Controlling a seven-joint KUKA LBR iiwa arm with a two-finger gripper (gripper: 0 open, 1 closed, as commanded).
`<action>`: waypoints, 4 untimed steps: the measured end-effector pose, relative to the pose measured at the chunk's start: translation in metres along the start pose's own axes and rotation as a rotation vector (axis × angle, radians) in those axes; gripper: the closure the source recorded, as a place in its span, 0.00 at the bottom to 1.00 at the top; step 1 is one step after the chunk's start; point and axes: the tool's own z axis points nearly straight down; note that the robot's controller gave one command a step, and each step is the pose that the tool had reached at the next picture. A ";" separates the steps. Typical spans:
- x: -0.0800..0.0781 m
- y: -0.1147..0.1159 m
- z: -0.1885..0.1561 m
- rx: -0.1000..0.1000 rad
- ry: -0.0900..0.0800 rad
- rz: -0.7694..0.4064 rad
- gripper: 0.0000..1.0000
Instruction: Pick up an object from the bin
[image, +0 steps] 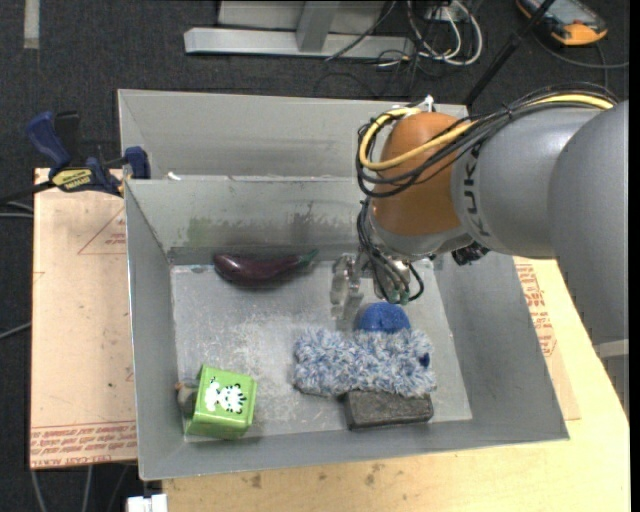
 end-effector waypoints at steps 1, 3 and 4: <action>0.000 0.000 0.000 0.000 0.000 0.000 0.00; 0.060 -0.066 0.044 0.000 0.001 -0.011 1.00; 0.060 -0.066 0.044 0.000 0.001 -0.011 1.00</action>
Offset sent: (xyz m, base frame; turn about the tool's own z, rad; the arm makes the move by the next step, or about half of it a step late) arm 0.0000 0.0000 0.0000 0.0000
